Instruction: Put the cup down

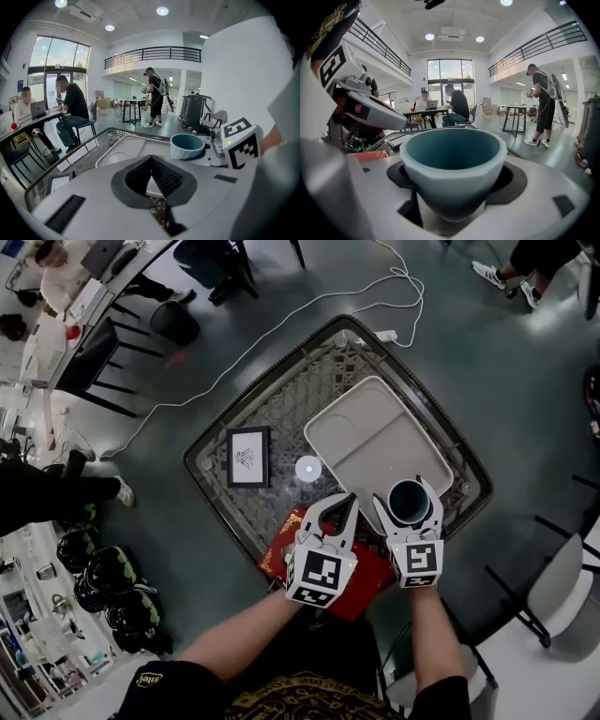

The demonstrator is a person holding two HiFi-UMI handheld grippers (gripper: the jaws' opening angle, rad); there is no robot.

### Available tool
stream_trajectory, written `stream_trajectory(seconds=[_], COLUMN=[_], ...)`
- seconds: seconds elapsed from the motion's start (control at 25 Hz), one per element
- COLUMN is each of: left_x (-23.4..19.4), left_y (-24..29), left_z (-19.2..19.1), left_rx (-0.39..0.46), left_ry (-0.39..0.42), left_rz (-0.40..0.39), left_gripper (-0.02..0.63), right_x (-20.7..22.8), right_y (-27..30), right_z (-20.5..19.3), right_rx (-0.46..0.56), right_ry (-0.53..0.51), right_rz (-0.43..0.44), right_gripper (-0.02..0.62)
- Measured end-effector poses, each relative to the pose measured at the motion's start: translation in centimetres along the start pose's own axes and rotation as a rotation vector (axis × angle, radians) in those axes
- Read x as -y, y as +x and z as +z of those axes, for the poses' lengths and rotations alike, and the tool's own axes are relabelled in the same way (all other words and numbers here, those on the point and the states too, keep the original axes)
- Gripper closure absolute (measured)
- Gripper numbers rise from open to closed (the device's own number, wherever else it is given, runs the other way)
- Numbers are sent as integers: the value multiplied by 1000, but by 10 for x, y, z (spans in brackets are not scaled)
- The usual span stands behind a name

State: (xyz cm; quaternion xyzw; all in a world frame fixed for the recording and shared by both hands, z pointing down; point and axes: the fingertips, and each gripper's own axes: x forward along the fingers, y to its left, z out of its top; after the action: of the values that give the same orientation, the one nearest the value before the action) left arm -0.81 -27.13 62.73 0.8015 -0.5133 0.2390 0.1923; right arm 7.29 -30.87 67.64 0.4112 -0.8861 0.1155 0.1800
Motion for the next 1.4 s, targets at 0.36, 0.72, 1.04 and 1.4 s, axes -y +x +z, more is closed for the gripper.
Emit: stream_trajectory(seconds=[0.36,0.72,1.04,1.4], left_x=[3,11,17,26], left_y=[4,3,4,2], left_z=[-6,-7,-4,3], left_rx=[-14,-17,-11,4], left_ry=[-6,-4,6,17], left_rz=[-13,-38,-54,-78], left_gripper=[603,603,603,603], right_x=[2,4,0,-1], right_y=[-7,-12,-17,-30], right_z=[-6,-8,-21,-30], right_rx=[-20,-59,-83,-115], right_ry=[12,6,24,46], right_rz=[-9,-29,-13,-9], right_gripper=[218,218,217,189])
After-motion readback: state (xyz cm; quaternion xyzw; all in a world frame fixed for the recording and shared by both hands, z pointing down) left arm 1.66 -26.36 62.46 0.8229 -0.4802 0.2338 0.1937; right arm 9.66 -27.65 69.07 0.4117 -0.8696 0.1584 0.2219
